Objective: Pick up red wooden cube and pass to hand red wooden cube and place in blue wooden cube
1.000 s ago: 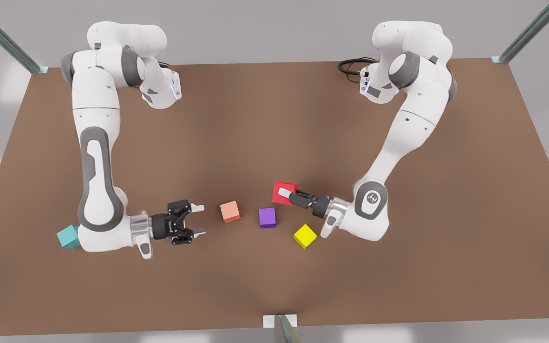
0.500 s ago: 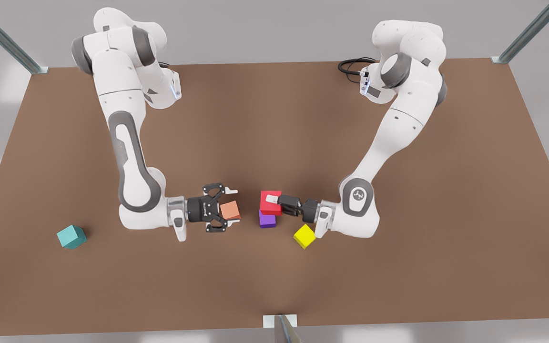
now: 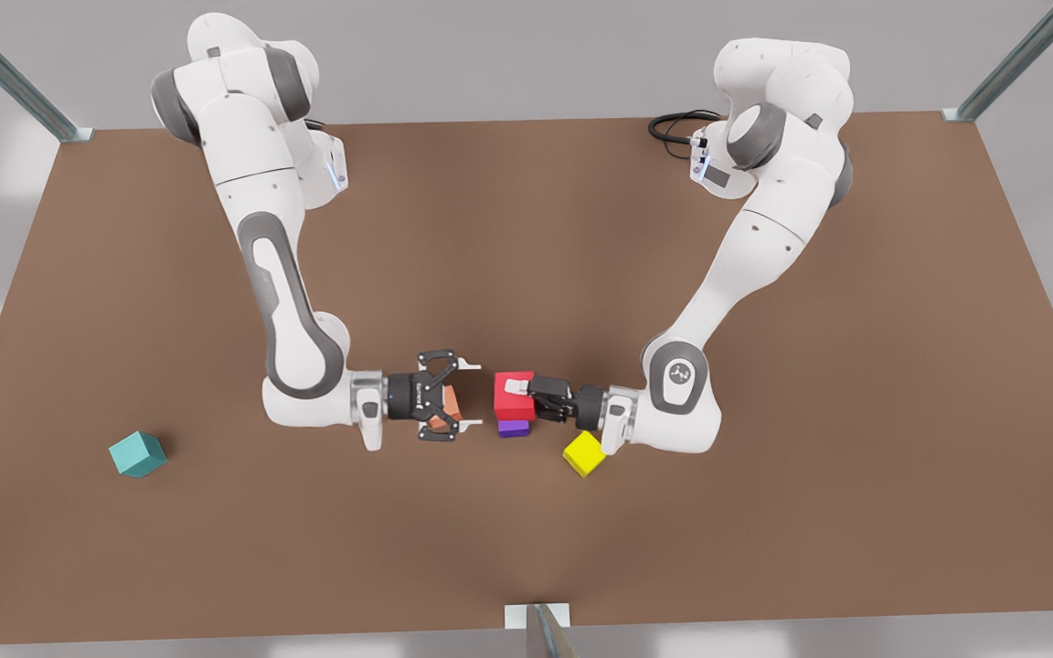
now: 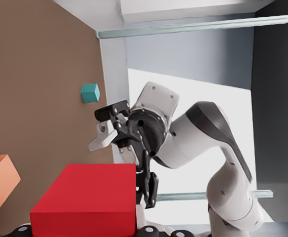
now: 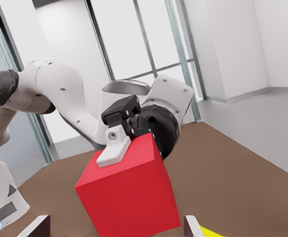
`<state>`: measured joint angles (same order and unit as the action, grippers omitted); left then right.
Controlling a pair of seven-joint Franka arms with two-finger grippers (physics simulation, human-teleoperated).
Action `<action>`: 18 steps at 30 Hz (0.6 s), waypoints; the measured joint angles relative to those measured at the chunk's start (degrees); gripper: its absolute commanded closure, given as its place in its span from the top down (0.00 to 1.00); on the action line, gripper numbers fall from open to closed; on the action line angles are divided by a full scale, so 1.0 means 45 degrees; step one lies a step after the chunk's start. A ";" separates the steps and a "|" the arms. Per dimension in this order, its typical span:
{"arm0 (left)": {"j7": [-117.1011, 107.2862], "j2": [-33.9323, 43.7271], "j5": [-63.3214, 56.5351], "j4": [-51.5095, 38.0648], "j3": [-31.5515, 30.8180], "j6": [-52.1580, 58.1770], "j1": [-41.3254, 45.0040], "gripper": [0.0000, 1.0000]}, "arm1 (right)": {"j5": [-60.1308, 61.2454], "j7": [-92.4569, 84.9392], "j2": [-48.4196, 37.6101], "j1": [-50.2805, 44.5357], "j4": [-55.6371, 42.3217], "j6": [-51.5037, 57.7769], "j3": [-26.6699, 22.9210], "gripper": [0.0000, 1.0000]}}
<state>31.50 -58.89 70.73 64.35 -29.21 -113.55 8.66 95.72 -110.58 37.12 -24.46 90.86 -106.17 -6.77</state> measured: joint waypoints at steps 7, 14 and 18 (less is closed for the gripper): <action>0.0203 0.0018 0.0121 0.0000 -0.0074 -0.0100 0.0008 0.50 | 0.0193 -0.0750 0.0045 -0.0226 -0.0007 -0.0156 0.0000 1.00; 0.0306 0.0000 0.0143 -0.0010 -0.0101 -0.0185 0.0068 0.50 | 0.0616 -0.1224 0.0213 -0.0506 -0.0044 -0.0331 -0.0003 1.00; 0.0349 0.0002 0.0146 -0.0008 -0.0101 -0.0227 0.0083 0.50 | 0.0712 -0.1414 0.0222 -0.0521 -0.0083 -0.0403 -0.0002 1.00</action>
<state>33.07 -58.88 71.39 64.32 -29.67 -114.57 9.03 98.92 -116.94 38.12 -26.81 90.48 -107.98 -6.78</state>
